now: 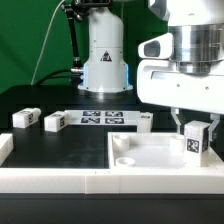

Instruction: Assemble one leg

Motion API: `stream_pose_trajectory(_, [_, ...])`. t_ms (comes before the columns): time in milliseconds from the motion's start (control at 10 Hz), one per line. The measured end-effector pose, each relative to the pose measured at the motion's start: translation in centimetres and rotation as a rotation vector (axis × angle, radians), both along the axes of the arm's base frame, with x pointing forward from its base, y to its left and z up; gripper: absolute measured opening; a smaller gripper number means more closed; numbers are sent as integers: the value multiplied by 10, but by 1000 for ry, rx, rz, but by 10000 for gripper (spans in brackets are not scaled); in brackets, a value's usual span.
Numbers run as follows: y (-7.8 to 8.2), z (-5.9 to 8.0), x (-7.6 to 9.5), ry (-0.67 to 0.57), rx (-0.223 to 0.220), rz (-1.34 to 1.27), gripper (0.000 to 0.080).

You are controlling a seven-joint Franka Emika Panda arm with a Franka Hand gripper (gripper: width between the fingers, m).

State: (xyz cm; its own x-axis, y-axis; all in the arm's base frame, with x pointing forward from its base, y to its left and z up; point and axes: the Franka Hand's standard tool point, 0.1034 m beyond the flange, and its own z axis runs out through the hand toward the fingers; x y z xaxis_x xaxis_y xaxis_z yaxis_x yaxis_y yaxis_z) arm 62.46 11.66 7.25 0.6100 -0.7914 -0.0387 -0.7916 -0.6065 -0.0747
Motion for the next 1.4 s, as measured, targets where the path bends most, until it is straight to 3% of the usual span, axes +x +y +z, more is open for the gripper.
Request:
stream_pose_trajectory(600, [0,0,0,39,32,-571,291])
stream_pose_trajectory(900, [0,0,0,41,36,-573,291])
stream_pose_trajectory(1000, [1,-1,-1,40,34,-561,374])
stream_pose_trajectory(1100, [1,-1,0,32,29,-461,374])
stream_pose_trajectory(1200, [1,-1,1,21,24,-338,559])
stream_pose_trajectory(1300, [1,-1,2,12,21,-256,631])
stream_pose_trajectory(1400, [0,0,3,1,15,-134,631])
